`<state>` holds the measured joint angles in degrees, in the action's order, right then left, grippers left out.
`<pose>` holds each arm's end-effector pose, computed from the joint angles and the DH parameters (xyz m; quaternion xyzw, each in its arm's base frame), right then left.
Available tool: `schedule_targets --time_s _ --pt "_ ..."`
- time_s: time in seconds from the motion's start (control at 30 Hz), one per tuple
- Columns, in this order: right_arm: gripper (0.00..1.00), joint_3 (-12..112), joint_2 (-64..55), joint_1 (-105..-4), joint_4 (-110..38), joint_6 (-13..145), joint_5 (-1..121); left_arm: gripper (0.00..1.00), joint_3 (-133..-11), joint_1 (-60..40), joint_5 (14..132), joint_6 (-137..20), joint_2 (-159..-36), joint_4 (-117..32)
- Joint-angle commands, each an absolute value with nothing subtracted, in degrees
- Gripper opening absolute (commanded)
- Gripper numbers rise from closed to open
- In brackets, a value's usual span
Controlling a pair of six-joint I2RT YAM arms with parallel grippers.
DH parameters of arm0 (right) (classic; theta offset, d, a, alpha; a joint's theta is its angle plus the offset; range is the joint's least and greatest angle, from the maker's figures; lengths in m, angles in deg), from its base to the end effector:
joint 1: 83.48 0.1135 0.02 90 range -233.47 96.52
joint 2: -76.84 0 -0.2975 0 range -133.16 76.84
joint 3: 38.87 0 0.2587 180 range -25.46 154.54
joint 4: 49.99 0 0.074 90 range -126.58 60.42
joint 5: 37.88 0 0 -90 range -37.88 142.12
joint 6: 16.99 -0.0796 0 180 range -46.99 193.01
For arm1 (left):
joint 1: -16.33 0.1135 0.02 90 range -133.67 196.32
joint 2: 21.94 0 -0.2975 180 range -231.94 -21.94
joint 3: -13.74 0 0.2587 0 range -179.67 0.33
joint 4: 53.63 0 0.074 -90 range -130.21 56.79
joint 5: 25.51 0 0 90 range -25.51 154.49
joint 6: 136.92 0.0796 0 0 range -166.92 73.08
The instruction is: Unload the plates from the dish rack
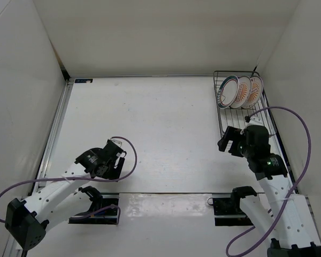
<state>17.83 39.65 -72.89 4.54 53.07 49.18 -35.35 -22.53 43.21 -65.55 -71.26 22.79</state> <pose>0.1507 0.0240 0.2916 0.0841 0.8829 0.0995 0.4512 0.1108 -0.0522 0.1939 0.1503 0.9647 0.1058 0.1884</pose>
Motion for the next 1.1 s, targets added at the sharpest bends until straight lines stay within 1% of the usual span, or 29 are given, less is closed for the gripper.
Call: schedule_targets --time_s 0.0,0.03,0.1,0.13,0.17,0.2,0.23,0.27,0.3,0.33,0.37,0.4,0.43,0.47,0.5,0.53,0.57,0.6,0.7,0.73,0.77,0.8,0.83,0.87,0.9,0.93,0.97,1.0,1.07 --pt "0.9 18.3 42.7 -72.8 9.0 49.8 48.5 1.0 -37.5 -22.6 41.1 -66.3 -69.0 23.3" --pt "0.9 18.4 43.3 -72.8 9.2 48.8 43.6 1.0 -37.8 -22.5 41.0 -66.3 -68.5 23.3" --pt "0.9 19.6 44.7 -72.3 12.4 42.0 38.6 1.0 -38.2 -22.5 40.7 -66.3 -65.8 22.8" --pt "0.9 20.3 44.9 -72.3 13.1 41.3 32.7 1.0 -38.2 -22.6 40.6 -65.9 -64.7 22.3" --pt "0.9 21.6 44.8 -72.0 13.7 42.1 31.7 1.0 -37.9 -22.6 40.7 -65.8 -60.4 21.7" --pt "0.9 22.9 44.4 -71.8 14.6 42.5 30.2 1.0 -37.2 -22.6 41.9 -65.4 -58.6 20.8" --pt "0.9 24.1 44.2 -71.1 14.6 44.6 29.2 1.0 -35.6 -22.7 42.2 -62.7 -55.2 14.4" --pt "0.9 24.6 43.5 -70.7 14.0 45.4 28.9 1.0 -34.5 -22.7 42.9 -61.3 -52.2 12.0" --pt "0.9 26.4 42.6 -70.4 13.2 45.6 28.1 1.0 -33.9 -22.6 44.3 -59.8 -51.0 2.8" --pt "0.9 27.1 42.0 -69.9 12.6 45.0 26.9 1.0 -33.3 -22.6 44.2 -55.1 -49.1 -0.5" --pt "0.9 28.1 41.4 -69.9 13.1 44.1 26.4 1.0 -33.7 -22.5 43.1 -54.0 -48.9 -3.7" --pt "0.9 31.5 39.5 -69.9 13.1 43.2 26.1 1.0 -34.6 -22.6 41.4 -49.8 -50.2 -11.0" --pt "0.9 32.5 38.9 -70.0 11.8 43.7 26.1 1.0 -35.7 -22.6 39.5 -48.3 -51.4 -12.8" --pt "0.9 33.0 38.0 -70.0 10.6 44.4 28.1 1.0 -41.0 -22.6 38.6 -47.4 -53.0 -13.8" --pt "0.9 33.2 37.6 -70.2 5.1 46.9 29.9 1.0 -43.1 -22.5 37.4 -41.8 -58.7 -14.5" --pt "0.9 33.2 37.3 -70.2 4.0 49.6 32.0 1.0 -47.0 -22.6 33.9 -40.5 -60.5 -14.0" --pt "0.9 34.4 36.5 -70.2 2.9 51.1 36.7 1.0 -49.8 -22.6 32.5 -39.5 -62.4 -13.4" --pt "0.9 35.1 34.9 -70.2 1.8 51.6 37.8 1.0 -51.6 -22.5 31.3 -36.8 -66.9 -12.7" --pt "0.9 43.3 29.3 -70.4 3.7 51.4 35.8 1.0 -50.5 -21.2 32.0 -33.8 -71.2 -13.8" --pt "0.9 45.7 22.2 -70.3 5.9 51.7 34.1 1.0 -49.6 -20.7 32.5 -33.2 -72.1 -14.6" --pt "0.9 53.0 19.6 -70.4 7.8 52.9 33.2 1.0 -48.4 -20.2 32.7 -32.6 -72.6 -17.9" --pt "0.86 55.5 17.0 -70.3 8.8 53.1 31.0 1.0 -42.2 -19.6 32.8 -28.2 -72.6 -24.6" --pt "0.8 60.9 8.3 -70.4 10.9 53.2 29.7 1.0 -39.5 -19.6 33.0 -26.6 -72.0 -29.2" --pt "0.8 66.0 6.1 -70.6 11.8 53.4 28.6 1.0 -34.3 -19.4 33.9 -25.6 -71.8 -37.8" --pt "0.82 68.0 2.1 -70.3 11.6 54.5 26.4 1.0 -31.3 -17.4 34.4 -26.3 -71.9 -42.4" --pt "0.84 73.6 -1.3 -70.5 10.3 54.9 25.7 1.0 -31.1 -16.5 36.0 -27.7 -73.3 -40.6" --pt "0.84 73.7 -4.2 -70.6 10.0 54.9 25.1 1.0 -32.0 -15.2 36.3 -29.4 -73.9 -38.9" --pt "0.84 78.6 -5.8 -71.3 10.1 55.0 25.1 1.0 -32.2 -14.7 36.4 -31.2 -74.6 -37.9" --pt "0.74 81.1 -11.0 -71.7 8.4 55.9 27.6 1.0 -33.2 -14.8 38.7 -32.2 -74.3 -37.1"
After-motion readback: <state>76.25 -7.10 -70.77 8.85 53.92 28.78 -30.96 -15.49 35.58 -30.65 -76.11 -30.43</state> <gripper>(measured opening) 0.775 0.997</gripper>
